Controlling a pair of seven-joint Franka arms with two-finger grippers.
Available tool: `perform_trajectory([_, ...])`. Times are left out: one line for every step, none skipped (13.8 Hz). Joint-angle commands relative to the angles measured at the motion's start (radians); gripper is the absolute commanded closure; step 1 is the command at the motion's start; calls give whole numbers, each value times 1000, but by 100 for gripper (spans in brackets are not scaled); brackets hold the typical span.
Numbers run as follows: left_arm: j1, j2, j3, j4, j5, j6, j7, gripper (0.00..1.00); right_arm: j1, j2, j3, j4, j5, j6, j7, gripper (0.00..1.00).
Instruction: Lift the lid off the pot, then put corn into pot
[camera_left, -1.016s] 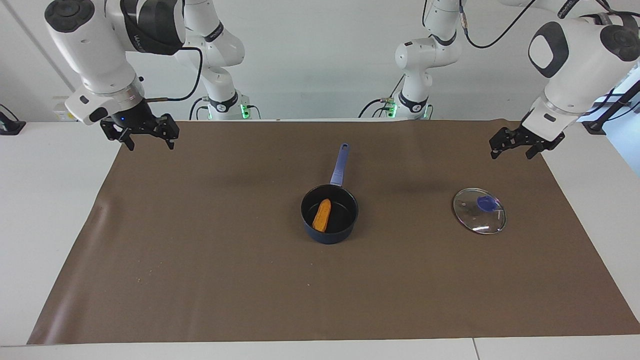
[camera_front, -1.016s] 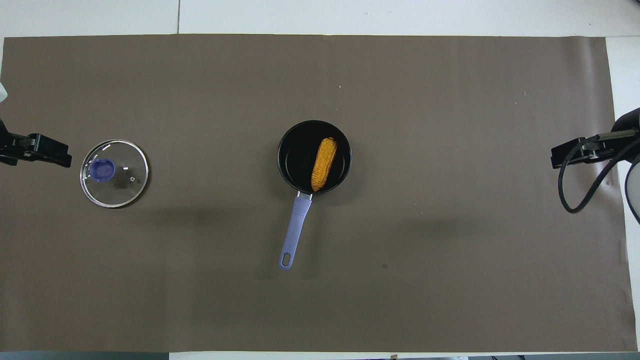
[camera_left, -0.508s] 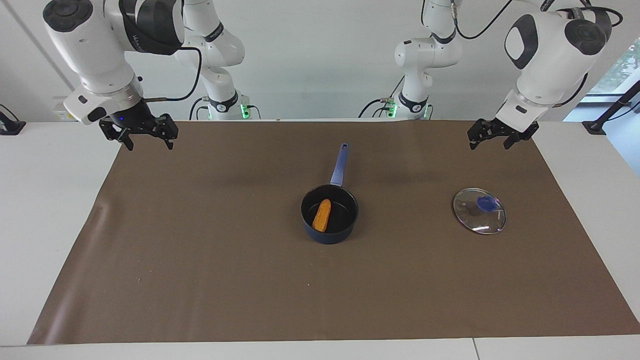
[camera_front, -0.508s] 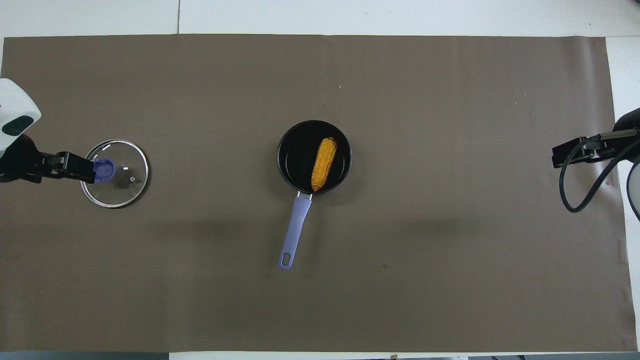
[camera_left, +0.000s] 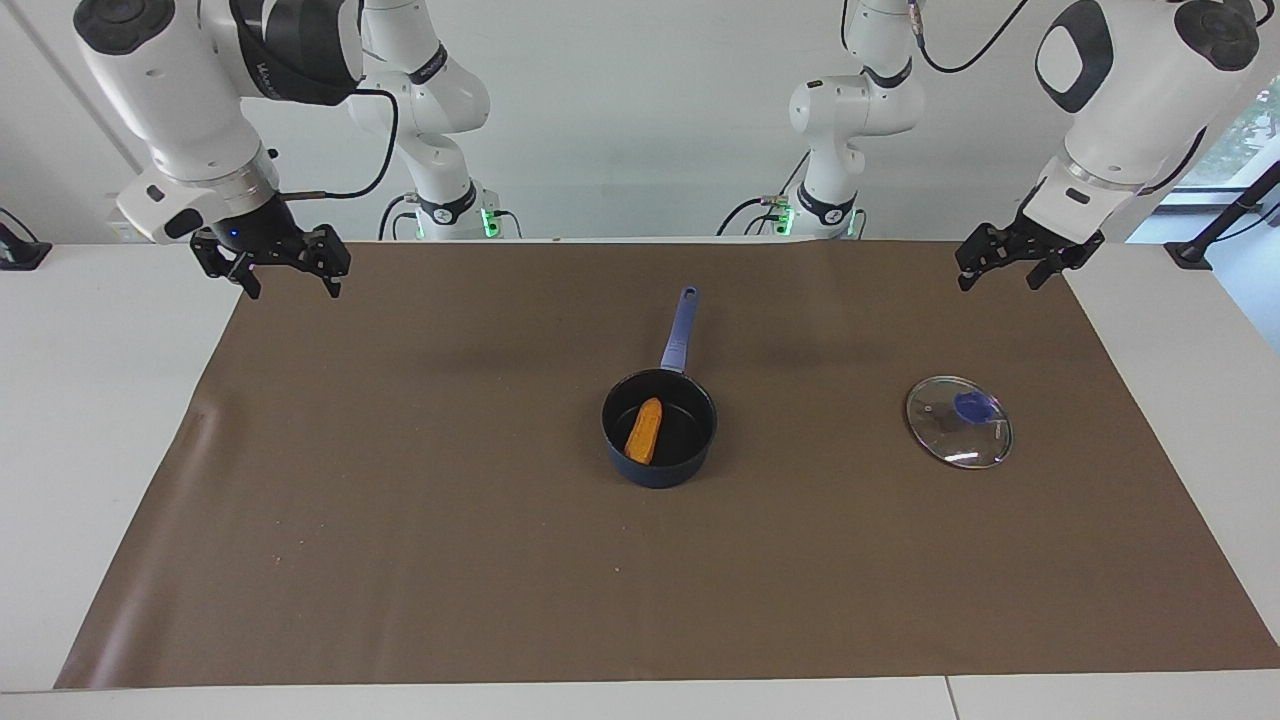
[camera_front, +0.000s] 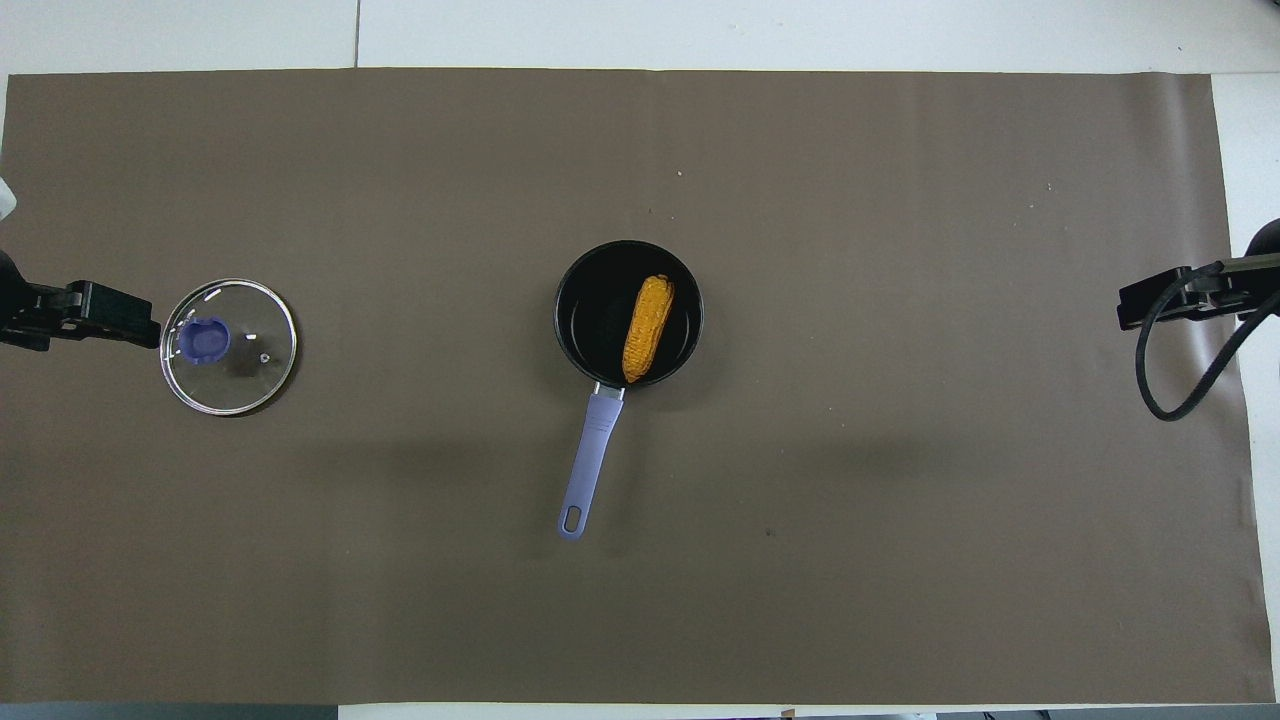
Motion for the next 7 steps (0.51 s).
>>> perform_trajectory([-14, 4, 6, 5, 3, 2, 0, 0, -6, -3, 2, 30, 12, -42, -26, 0])
perform_trajectory([-14, 4, 4, 6, 3, 0, 0, 0, -6, -3, 2, 30, 13, -42, -26, 0])
perform_trajectory([-12, 4, 4, 8, 3, 0, 0, 0, -7, -4, 2, 29, 13, -42, -26, 0])
perform_trajectory([-9, 4, 3, 9, 3, 0, 0, 0, -7, -4, 2, 29, 13, -45, -26, 0])
perform_trajectory([-8, 4, 3, 11, 3, -2, 0, 0, -9, -4, 0, 29, 15, -53, -26, 0])
perform_trajectory([-8, 4, 1, 12, 3, -2, 0, 0, -9, -4, -3, 30, 31, -54, -25, 0])
perform_trajectory([-6, 4, 1, 14, 3, -3, 0, 0, -9, -4, -4, 30, 39, -54, -25, 0])
